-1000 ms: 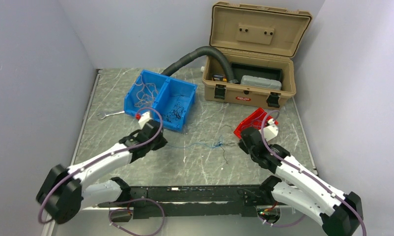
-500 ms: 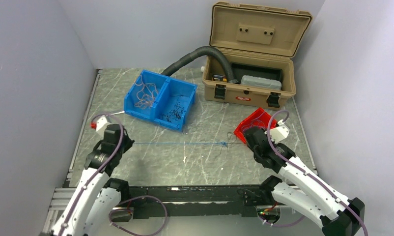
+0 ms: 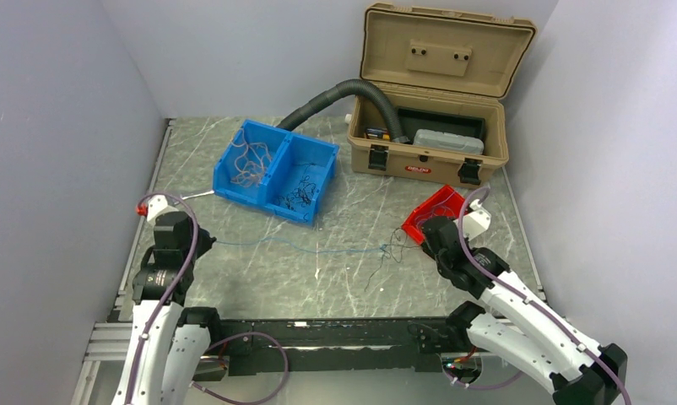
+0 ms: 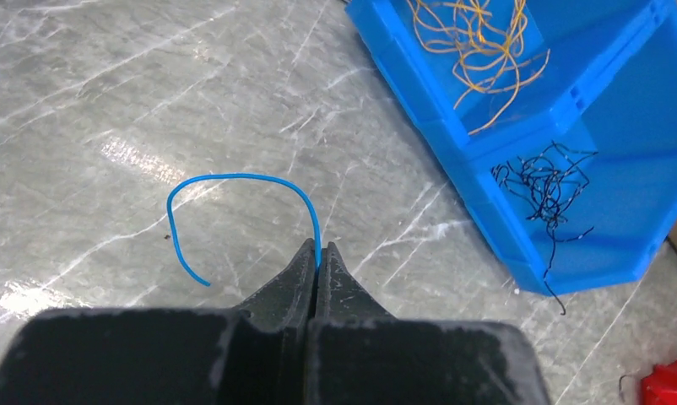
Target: Untangle the cables
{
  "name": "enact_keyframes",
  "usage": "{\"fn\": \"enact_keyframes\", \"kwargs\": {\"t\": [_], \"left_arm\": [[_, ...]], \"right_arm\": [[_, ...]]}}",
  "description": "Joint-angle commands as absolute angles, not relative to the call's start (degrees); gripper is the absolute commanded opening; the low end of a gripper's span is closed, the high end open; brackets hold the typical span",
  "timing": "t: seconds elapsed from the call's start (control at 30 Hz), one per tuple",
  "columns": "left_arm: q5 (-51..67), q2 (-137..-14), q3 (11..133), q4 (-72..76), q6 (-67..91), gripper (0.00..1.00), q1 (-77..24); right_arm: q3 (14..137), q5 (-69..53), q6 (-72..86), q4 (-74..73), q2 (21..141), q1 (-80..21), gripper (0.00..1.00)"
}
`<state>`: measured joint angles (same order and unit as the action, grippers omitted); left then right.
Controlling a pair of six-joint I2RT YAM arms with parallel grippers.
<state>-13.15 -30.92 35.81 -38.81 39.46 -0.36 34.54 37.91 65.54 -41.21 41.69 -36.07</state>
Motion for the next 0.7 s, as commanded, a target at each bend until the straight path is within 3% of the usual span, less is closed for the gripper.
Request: {"fn": "enact_keyframes", "kwargs": {"t": [0.0,0.07,0.2,0.27,0.37,0.67], "left_arm": [[-9.05,-31.63,36.92,-35.56,32.94,0.00,-0.09],[-1.13,-31.75,36.78,-32.13,29.09,0.08,-0.09],[14.57,-35.22,36.56,-28.43,26.79,0.47,-1.81],[13.79,-36.11,35.97,-26.64,26.73,0.70,-7.15],[8.63,-38.46,36.73,-24.97,26.62,0.89,-17.86],[11.40,-51.83,38.06,-9.30,25.17,0.90,-36.53]], "right_arm": [[34.31,34.09,60.23,-35.30,43.11,-35.94,0.00],[34.72,31.62,57.36,-33.23,43.90,-35.92,0.00],[33.89,21.52,48.95,-23.49,43.82,-35.95,0.00],[33.35,17.27,46.05,-19.49,42.95,-35.95,0.00],[34.40,14.27,42.96,-16.97,42.11,-35.95,0.00],[44.57,9.85,36.24,-19.19,45.65,-35.95,0.00]]}}
